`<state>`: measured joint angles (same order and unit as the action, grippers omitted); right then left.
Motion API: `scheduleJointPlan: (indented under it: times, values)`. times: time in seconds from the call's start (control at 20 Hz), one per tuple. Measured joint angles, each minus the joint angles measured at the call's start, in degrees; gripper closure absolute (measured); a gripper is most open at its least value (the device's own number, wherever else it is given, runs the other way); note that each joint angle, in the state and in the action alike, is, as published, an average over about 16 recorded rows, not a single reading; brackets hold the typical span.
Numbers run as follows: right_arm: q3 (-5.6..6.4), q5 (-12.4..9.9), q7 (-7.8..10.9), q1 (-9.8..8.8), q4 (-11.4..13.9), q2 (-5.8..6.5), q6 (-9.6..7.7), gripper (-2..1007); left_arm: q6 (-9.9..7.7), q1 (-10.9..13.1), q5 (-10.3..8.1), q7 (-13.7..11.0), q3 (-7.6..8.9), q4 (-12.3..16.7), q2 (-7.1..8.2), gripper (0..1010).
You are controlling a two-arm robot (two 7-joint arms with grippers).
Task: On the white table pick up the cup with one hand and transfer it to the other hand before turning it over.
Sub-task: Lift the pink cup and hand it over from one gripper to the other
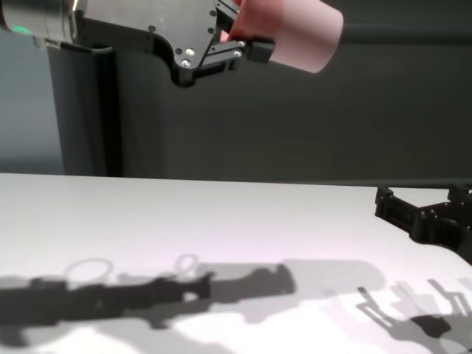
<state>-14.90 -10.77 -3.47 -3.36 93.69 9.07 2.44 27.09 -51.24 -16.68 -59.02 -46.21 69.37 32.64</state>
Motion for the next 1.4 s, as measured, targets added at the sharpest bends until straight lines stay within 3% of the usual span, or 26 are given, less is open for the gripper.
scheduleJointPlan:
  times: [0.4,0.75,1.4]
  values:
    - [0.00,0.00,0.00,0.00,0.00,0.00,0.00,5,-0.75,0.16,-2.37,-1.00,1.65,-1.36,-1.47,970]
    - [0.00,0.00,0.00,0.00,0.00,0.00,0.00,5,-0.94,0.11,-3.15,-1.85,2.47,-2.31,-2.43,970]
    - [0.00,0.00,0.00,0.00,0.00,0.00,0.00,5,1.04,-0.12,-3.81,-3.50,3.09,-3.96,-3.70,970]
